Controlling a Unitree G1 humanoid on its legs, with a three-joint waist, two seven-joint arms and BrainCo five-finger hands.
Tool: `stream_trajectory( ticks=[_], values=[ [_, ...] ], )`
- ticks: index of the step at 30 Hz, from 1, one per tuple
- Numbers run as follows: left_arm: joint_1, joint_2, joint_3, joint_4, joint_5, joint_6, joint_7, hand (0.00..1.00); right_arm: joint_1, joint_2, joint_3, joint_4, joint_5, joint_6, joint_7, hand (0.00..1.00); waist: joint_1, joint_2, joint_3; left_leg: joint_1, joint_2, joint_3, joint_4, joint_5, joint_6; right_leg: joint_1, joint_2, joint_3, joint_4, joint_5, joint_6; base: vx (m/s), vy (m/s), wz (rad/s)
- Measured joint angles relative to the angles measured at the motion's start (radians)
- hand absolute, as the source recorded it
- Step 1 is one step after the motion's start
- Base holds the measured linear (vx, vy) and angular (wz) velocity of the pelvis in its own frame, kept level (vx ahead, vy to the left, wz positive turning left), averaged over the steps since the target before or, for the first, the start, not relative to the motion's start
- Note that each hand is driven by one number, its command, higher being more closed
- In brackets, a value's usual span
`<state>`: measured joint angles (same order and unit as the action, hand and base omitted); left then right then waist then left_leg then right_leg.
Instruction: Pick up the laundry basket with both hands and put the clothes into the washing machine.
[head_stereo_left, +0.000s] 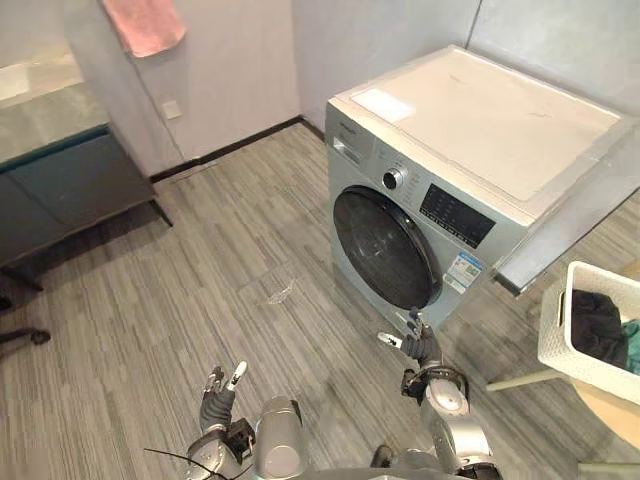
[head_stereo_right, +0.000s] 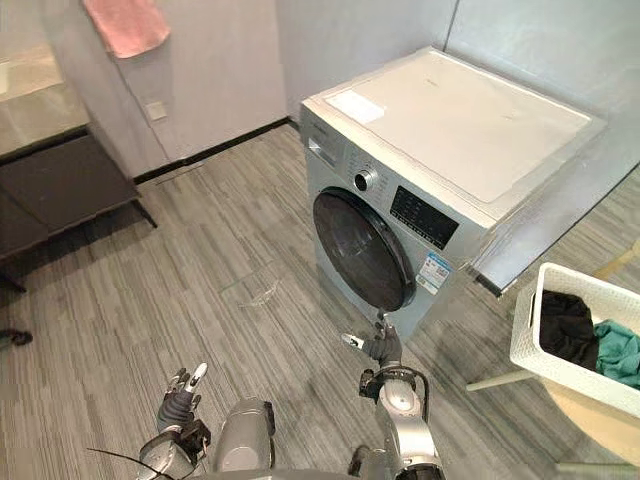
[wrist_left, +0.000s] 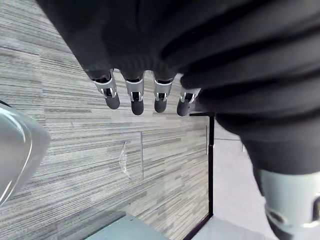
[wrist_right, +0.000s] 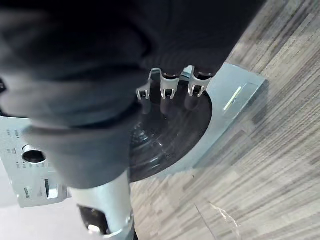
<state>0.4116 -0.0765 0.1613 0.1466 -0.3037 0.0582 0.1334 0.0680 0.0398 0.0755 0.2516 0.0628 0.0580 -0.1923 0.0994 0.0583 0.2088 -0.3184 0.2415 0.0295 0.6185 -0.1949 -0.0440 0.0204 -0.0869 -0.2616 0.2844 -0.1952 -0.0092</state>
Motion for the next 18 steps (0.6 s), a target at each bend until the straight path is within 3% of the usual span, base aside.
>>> stream_trajectory(
  ticks=[1,2,3,5,8,9,13,18],
  values=[
    [0.004,-0.001,-0.001,0.000,-0.001,0.000,0.000,0.00,-0.011,0.000,0.001,0.000,-0.011,-0.001,-0.007,0.00,0.001,0.007,-0.003,0.027,-0.023,-0.051,-0.113,0.024,-0.029,-0.004,-0.010,0.021,0.011,-0.006,0.022,0.26,0.466,-1.14],
    [0.023,-0.011,-0.004,-0.001,-0.001,-0.004,0.001,0.00,-0.032,-0.005,0.003,-0.002,-0.036,-0.007,-0.021,0.00,0.005,0.038,-0.011,0.078,-0.038,-0.142,-0.284,0.141,-0.069,-0.011,-0.012,0.060,0.037,-0.031,0.077,0.19,0.394,-0.82],
    [0.021,-0.007,-0.004,0.003,-0.002,-0.005,0.000,0.00,-0.053,-0.008,-0.001,0.008,-0.044,-0.012,-0.026,0.00,0.004,0.038,0.005,0.084,-0.038,-0.151,-0.271,0.148,-0.112,-0.010,-0.017,0.080,0.050,-0.047,0.105,0.20,0.514,-0.71],
    [0.010,0.008,-0.005,-0.024,-0.007,-0.013,0.003,0.00,-0.090,0.013,0.004,-0.023,-0.076,-0.008,-0.051,0.00,-0.003,-0.002,0.030,0.051,-0.108,-0.106,-0.193,0.094,-0.061,-0.030,-0.095,0.093,0.068,-0.047,0.114,0.13,0.441,-0.25],
    [0.003,0.026,-0.050,-0.045,-0.009,-0.039,0.003,0.00,-0.207,0.012,0.002,-0.075,-0.114,-0.010,-0.109,0.00,0.003,0.001,0.068,-0.026,-0.143,-0.052,-0.143,0.071,-0.028,-0.120,-0.150,0.105,0.089,-0.031,0.134,-0.02,0.297,-0.38],
    [-0.003,0.028,-0.070,-0.058,-0.009,-0.048,0.006,0.00,-0.300,-0.007,0.000,-0.095,-0.165,-0.010,-0.151,0.00,0.003,-0.004,0.103,-0.064,-0.154,-0.021,-0.144,0.068,-0.027,-0.179,-0.171,0.130,0.098,-0.016,0.161,-0.16,0.227,-0.46],
    [-0.029,0.013,-0.093,-0.058,-0.022,-0.075,0.026,0.00,-0.422,-0.085,-0.028,-0.121,-0.292,-0.005,-0.253,0.00,0.019,0.034,0.177,-0.116,-0.158,0.033,-0.168,0.079,-0.025,-0.266,-0.197,0.160,0.097,0.009,0.203,-0.11,0.064,-0.26],
    [-0.081,0.012,-0.134,-0.028,-0.039,-0.112,0.046,0.00,-0.580,-0.172,-0.146,-0.121,-0.310,0.039,-0.378,0.00,0.023,0.041,0.208,-0.167,-0.155,0.039,-0.223,0.152,-0.014,-0.348,-0.192,0.156,0.098,0.032,0.204,0.06,-0.063,-0.03]
  ],
)
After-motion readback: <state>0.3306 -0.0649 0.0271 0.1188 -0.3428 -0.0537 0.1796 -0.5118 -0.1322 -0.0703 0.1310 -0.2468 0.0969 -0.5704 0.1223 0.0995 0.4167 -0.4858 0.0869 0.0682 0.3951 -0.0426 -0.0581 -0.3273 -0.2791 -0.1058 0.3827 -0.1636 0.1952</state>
